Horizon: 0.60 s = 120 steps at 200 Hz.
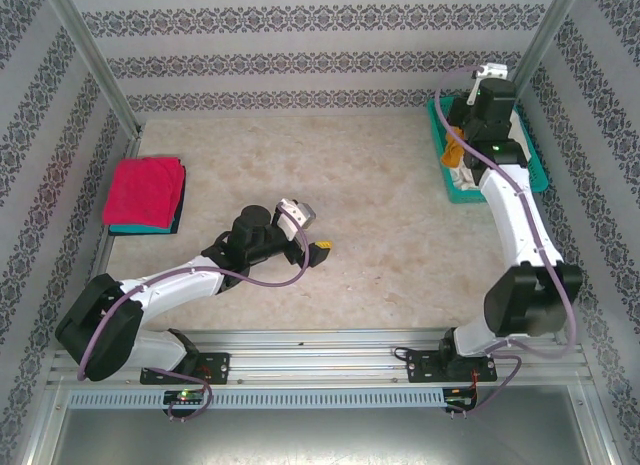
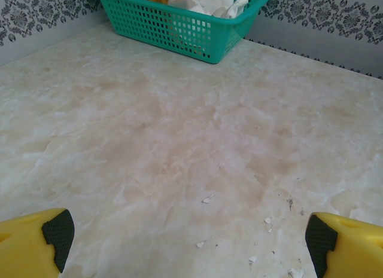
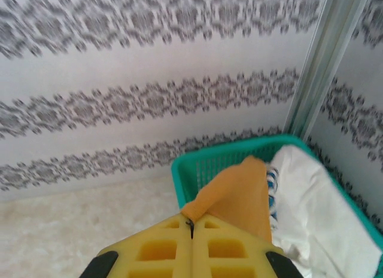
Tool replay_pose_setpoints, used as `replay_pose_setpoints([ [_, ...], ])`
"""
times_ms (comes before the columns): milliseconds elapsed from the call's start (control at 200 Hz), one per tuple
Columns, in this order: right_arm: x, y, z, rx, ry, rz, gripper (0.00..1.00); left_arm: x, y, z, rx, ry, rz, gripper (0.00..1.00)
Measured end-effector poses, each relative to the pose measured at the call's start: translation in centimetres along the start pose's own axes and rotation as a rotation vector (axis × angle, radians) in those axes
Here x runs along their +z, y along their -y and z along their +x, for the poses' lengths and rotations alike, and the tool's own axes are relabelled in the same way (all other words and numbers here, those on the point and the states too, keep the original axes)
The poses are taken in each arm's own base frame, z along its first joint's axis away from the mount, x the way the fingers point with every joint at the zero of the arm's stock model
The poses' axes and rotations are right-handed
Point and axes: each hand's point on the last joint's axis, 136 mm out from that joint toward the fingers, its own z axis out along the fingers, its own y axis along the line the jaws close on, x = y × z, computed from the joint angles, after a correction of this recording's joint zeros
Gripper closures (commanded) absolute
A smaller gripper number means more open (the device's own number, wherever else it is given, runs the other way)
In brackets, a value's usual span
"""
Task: Fold and stack the t-shirts
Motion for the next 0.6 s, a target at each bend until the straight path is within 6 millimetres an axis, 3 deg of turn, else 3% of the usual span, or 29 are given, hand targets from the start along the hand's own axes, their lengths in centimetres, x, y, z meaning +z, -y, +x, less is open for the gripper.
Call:
replay_pose_setpoints([
  [95,-2.1,-1.2,-2.2,-0.01,0.061,-0.028,1.0,0.0,0.0,-0.1,0.001,0.004,0.0,0.0],
  [230,-3.6,-2.1,-5.1,-0.016,0.109,-0.06,1.0,0.2,-0.1,-0.1,0.002,0.008,0.0,0.0],
  [470,-7.7,-3.9,-13.3,-0.004,0.256,-0.165,1.0,0.3,-0.1,-0.3,0.002,0.022,-0.001,0.0],
  [599,-10.4,-5.5,-16.5,0.0,0.328,-0.245,1.0,0.5,-0.2,-0.5,0.001,0.034,-0.002,0.0],
])
